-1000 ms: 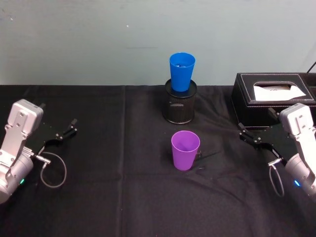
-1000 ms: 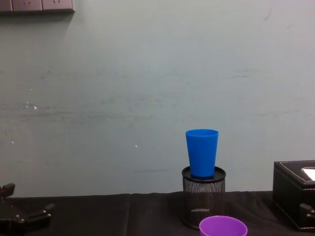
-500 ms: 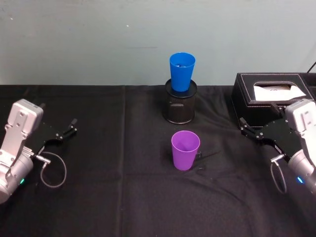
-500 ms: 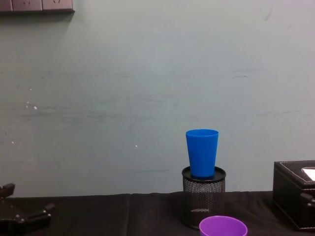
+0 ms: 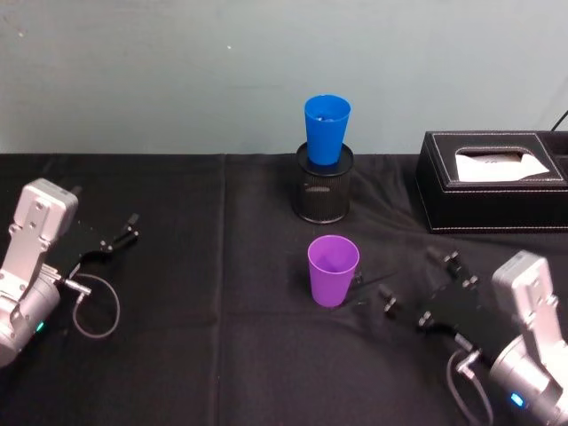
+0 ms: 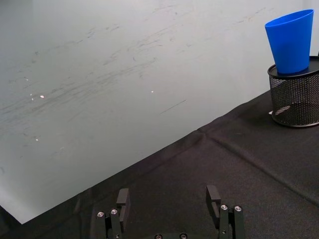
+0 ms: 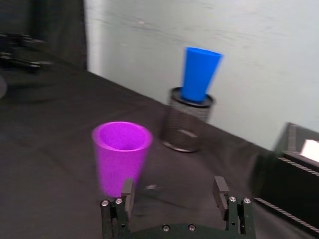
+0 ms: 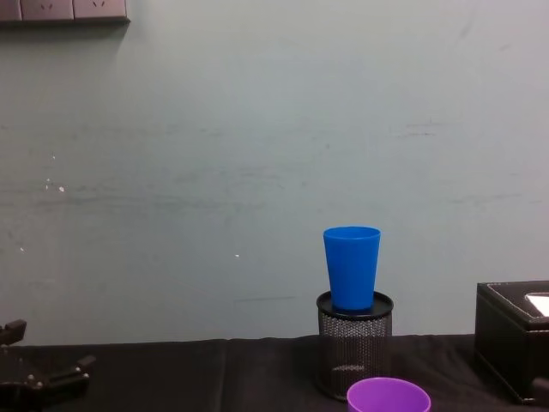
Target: Pick up one cup with a gripper and tap it against the other cup.
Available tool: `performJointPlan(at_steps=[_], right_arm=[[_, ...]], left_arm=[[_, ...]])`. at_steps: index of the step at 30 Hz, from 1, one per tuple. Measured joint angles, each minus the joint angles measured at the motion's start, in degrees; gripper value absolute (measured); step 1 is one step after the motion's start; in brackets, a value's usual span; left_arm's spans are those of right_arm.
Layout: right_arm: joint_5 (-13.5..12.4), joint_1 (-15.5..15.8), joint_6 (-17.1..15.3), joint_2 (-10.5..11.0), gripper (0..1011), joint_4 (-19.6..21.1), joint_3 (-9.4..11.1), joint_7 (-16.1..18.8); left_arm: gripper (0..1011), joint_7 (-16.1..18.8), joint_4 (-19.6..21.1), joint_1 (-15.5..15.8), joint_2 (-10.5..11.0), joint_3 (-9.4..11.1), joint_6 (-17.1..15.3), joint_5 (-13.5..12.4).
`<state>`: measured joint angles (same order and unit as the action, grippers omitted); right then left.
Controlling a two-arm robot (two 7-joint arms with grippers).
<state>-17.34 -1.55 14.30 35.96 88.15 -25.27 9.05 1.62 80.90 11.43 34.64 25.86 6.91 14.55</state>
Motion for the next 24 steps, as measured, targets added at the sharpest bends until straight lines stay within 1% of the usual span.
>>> performJointPlan(at_steps=[2,5,6,9,10,13,14,16,19,22,24], right_arm=[[-0.10,0.52,0.34,-0.32,1002,0.29,-0.65,1.41],[-0.36,0.36,0.27,-1.25,1003,0.05,-1.47,3.22],[-0.88,-0.08,0.03,-1.93,1003,-0.51,-1.82,4.38],[-1.80,-0.93,-0.23,-2.98,1003,-1.47,-2.12,5.96],[-2.60,-1.63,-0.54,-3.78,1003,-2.30,-2.24,7.13],[-3.40,-2.69,-0.97,-5.00,1003,-3.57,-2.34,8.46],[-3.71,-3.43,-1.19,-5.75,1003,-4.47,-2.37,9.03],[-4.12,-4.55,-1.57,-6.88,1003,-5.89,-2.34,9.80],[-4.23,-5.64,-1.85,-7.85,1003,-7.28,-2.27,10.36],[-3.95,-7.53,-2.15,-9.40,1003,-9.44,-2.22,11.06],[-3.63,-8.17,-2.31,-9.95,1003,-10.23,-2.24,11.27]], left_arm=[[1000,0.00,0.00,0.00,0.00,0.00,0.00,0.00],[1000,0.00,0.00,0.00,0.00,0.00,0.00,0.00],[1000,0.00,0.00,0.00,0.00,0.00,0.00,0.00],[1000,0.00,0.00,0.00,0.00,0.00,0.00,0.00],[1000,0.00,0.00,0.00,0.00,0.00,0.00,0.00],[1000,0.00,0.00,0.00,0.00,0.00,0.00,0.00],[1000,0.00,0.00,0.00,0.00,0.00,0.00,0.00],[1000,0.00,0.00,0.00,0.00,0.00,0.00,0.00],[1000,0.00,0.00,0.00,0.00,0.00,0.00,0.00],[1000,0.00,0.00,0.00,0.00,0.00,0.00,0.00],[1000,0.00,0.00,0.00,0.00,0.00,0.00,0.00]])
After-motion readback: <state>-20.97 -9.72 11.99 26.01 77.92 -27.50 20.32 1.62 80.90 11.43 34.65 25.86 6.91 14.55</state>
